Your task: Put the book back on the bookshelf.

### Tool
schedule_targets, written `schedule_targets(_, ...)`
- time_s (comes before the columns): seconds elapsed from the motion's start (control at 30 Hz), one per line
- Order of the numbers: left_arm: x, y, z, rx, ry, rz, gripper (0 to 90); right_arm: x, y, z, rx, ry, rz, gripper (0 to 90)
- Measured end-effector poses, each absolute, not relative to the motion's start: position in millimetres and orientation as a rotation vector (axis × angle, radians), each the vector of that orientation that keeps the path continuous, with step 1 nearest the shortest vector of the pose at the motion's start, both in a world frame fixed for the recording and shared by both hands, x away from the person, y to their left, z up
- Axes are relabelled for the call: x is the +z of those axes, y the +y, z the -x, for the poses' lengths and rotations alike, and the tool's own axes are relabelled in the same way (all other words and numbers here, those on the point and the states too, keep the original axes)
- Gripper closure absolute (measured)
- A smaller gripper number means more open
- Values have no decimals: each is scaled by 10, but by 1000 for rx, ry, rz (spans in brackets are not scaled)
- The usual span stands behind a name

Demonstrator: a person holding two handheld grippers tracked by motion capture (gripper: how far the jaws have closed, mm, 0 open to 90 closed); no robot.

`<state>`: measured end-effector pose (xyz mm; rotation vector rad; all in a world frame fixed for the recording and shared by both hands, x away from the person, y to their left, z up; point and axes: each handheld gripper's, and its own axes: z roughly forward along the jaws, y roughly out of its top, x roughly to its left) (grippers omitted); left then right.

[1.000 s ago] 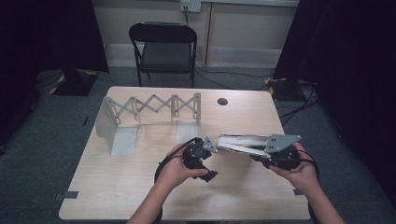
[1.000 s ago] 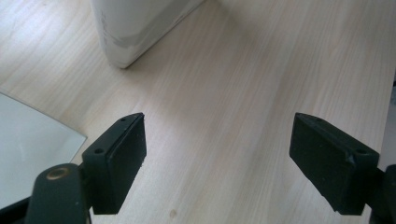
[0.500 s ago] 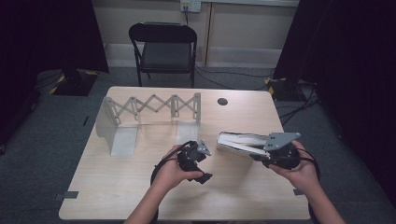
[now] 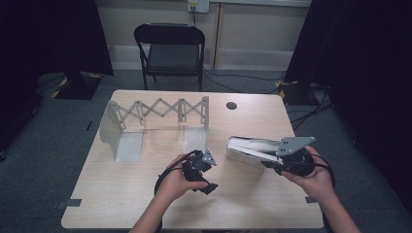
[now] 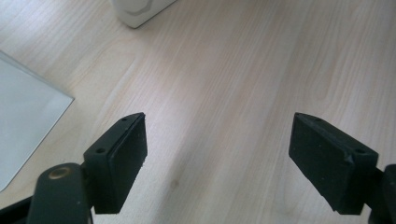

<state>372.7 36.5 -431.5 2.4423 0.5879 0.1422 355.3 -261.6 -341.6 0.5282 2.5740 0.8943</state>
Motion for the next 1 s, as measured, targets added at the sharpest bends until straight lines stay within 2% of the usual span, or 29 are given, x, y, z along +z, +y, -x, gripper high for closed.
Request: schedule_targets(1.0,-4256,341,-3687,151,593,-2459,198,-3266,-2708,-3378,973,2676,-527,764)
